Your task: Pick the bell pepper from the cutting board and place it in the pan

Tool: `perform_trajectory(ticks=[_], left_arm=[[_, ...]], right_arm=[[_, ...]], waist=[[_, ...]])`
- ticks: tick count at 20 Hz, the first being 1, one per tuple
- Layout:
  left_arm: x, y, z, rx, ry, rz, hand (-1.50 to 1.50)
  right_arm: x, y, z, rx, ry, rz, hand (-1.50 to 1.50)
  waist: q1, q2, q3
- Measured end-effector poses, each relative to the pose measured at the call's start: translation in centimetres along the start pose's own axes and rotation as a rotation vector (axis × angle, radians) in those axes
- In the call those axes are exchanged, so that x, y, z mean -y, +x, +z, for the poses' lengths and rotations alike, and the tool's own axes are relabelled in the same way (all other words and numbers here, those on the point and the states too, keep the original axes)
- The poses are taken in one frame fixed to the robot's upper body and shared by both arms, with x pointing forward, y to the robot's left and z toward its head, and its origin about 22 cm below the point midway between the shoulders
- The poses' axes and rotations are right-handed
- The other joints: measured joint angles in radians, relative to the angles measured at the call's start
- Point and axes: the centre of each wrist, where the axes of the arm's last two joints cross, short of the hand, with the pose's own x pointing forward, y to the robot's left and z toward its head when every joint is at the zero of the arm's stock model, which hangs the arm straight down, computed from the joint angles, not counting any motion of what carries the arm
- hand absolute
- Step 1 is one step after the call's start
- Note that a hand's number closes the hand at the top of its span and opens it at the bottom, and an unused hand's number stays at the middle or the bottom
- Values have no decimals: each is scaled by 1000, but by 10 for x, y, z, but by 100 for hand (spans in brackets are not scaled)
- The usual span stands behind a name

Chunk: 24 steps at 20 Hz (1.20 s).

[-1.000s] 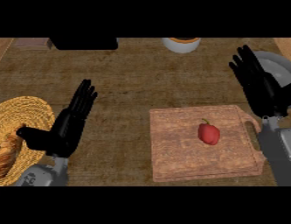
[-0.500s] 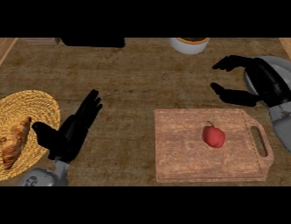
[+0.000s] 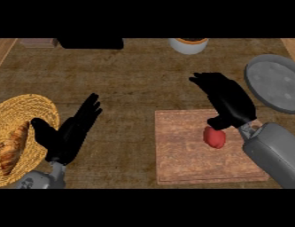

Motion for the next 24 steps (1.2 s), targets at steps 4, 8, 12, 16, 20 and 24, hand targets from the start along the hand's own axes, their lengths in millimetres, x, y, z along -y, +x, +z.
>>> perform_trajectory(ticks=[4, 8, 12, 16, 20, 24], left_arm=[[0, 4, -3, -3, -12, -5, 0], [3, 5, -6, -7, -21, 1, 0], [0, 7, -5, -8, -18, -2, 0], [-4, 3, -2, -12, -11, 6, 0], [-1, 4, 2, -9, -2, 8, 0], [-1, 7, 1, -8, -4, 10, 0]], right_arm=[[-19, 13, -4, -129, 219, 257, -150], [-31, 45, -15, -255, 395, 475, -150], [-47, 83, -27, -354, 571, 621, -150], [-66, 111, -34, -384, 709, 662, -150], [-85, 136, -37, -409, 779, 664, -150], [-100, 143, -32, -458, 801, 679, -150]], waist=[[9, -2, -3], [13, -5, -5], [15, -4, -4], [9, -3, -1], [2, -2, 2], [-4, -1, 3]])
